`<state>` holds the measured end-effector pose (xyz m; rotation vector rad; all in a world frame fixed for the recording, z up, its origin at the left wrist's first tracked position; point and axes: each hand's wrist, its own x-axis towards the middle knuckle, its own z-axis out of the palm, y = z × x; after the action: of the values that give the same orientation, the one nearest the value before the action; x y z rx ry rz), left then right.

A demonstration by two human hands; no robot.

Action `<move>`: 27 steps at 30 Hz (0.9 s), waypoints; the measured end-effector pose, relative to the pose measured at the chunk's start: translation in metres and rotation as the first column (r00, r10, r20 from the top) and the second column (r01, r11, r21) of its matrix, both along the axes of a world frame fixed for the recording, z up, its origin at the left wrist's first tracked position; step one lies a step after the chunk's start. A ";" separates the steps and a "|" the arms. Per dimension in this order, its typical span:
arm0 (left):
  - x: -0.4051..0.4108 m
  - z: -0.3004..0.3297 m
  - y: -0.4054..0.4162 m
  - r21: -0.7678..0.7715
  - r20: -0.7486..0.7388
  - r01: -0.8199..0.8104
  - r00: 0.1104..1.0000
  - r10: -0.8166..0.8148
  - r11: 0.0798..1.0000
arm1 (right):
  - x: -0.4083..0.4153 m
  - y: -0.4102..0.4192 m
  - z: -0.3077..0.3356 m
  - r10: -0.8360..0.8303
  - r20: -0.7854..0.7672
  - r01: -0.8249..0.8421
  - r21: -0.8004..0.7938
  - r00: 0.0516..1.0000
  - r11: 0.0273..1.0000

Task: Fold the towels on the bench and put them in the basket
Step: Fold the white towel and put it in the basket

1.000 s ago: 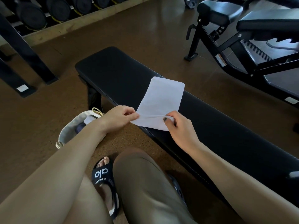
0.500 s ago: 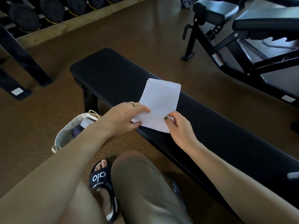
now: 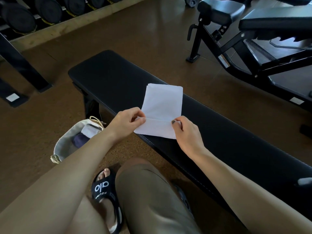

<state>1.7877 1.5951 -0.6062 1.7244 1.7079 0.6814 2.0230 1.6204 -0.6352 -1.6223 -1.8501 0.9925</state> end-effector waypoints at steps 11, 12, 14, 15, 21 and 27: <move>0.008 -0.016 0.012 -0.012 -0.169 0.011 0.985 -0.013 1.000 | -0.015 0.002 -0.014 -0.077 0.418 -0.084 0.354 0.905 0.931; 0.009 -0.016 0.013 -0.005 -0.220 0.027 0.975 -0.027 1.000 | -0.016 0.002 -0.015 -0.083 0.432 -0.093 0.372 0.898 0.923; 0.012 -0.016 0.014 0.014 -0.353 0.051 0.935 -0.043 0.999 | -0.017 0.001 -0.018 -0.099 0.460 -0.107 0.401 0.882 0.910; 0.014 -0.016 0.014 0.030 -0.423 0.059 0.905 -0.041 0.998 | -0.015 0.001 -0.020 -0.109 0.468 -0.106 0.411 0.877 0.905; 0.015 -0.016 0.012 0.263 -0.780 0.399 0.624 -0.049 0.878 | -0.004 0.006 -0.028 -0.083 0.395 -0.151 0.527 0.915 0.837; 0.003 -0.012 0.008 0.193 -0.805 0.615 0.545 -0.234 0.765 | 0.011 0.008 -0.030 0.102 0.535 -0.447 0.569 0.839 0.690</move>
<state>1.7909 1.6030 -0.6178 2.9691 1.4924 0.0939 2.0336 1.6286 -0.6652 -1.1699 -2.4481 -0.0749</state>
